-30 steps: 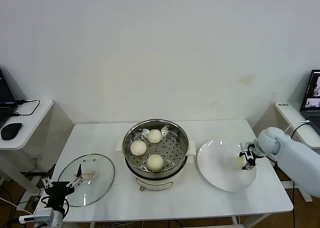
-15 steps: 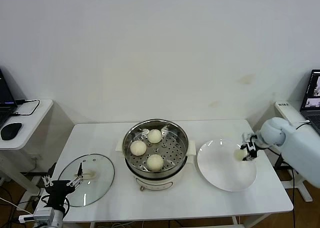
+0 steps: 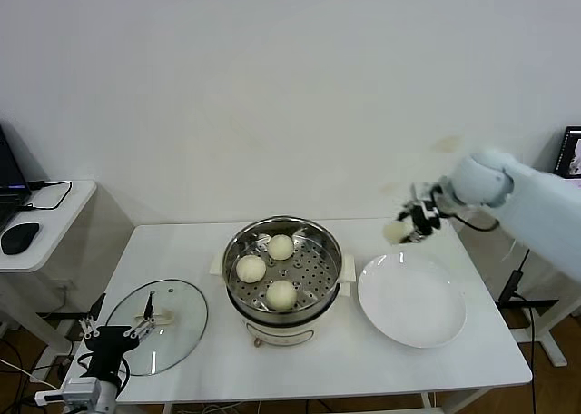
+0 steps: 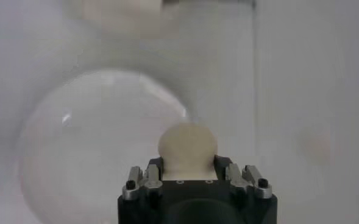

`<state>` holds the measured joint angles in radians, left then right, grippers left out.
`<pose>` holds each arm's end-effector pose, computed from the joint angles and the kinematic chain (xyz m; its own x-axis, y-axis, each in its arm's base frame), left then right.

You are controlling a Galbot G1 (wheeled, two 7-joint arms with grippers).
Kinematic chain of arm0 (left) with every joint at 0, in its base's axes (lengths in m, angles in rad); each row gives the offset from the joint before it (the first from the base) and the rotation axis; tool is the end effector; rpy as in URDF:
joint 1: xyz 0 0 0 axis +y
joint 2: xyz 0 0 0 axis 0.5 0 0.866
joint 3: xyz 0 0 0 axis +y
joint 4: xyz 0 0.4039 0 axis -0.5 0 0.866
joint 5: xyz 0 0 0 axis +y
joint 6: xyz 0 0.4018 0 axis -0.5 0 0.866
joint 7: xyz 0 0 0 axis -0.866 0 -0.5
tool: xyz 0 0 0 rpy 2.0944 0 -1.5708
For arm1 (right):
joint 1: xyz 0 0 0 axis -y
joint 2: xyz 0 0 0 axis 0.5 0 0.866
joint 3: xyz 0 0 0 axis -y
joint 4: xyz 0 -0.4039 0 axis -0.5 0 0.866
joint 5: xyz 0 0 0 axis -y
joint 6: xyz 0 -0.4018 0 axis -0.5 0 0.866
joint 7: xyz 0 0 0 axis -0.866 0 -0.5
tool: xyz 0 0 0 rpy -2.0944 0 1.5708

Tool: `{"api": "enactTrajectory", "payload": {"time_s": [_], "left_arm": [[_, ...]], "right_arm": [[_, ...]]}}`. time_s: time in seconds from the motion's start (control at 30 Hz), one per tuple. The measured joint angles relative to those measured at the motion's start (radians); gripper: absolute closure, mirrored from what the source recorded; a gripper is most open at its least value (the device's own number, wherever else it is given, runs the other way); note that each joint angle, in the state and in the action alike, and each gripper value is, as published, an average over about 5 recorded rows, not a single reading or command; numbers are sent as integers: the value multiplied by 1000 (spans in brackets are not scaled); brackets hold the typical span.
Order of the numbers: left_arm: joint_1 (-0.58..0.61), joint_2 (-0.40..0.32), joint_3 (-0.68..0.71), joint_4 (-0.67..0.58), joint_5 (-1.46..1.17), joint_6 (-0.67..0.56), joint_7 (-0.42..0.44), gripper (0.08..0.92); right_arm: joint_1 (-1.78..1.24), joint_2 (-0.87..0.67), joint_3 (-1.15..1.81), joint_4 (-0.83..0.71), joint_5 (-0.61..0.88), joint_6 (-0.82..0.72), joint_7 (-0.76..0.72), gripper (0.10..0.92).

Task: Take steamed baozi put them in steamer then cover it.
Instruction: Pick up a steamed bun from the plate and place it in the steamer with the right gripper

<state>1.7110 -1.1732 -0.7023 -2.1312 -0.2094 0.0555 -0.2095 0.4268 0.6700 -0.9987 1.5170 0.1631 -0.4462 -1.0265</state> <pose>0.1701 0.1295 -0.3261 -0.9849 -0.1489 0.0885 -0.1246 0.9639 0.2354 0.5775 -0.0847 -0.0365 -0.3764 -0.2296 0.8976 -0.9140 -0.0660 -0.4002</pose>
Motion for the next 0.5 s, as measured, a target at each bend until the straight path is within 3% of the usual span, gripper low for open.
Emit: {"api": "enactTrajectory", "payload": {"time_s": [0.5], "left_arm": [[4,-19,-9,-7,2,-2,-1,177]], "right_arm": [[104,233,-160,32,256,-188,116,491]]}}
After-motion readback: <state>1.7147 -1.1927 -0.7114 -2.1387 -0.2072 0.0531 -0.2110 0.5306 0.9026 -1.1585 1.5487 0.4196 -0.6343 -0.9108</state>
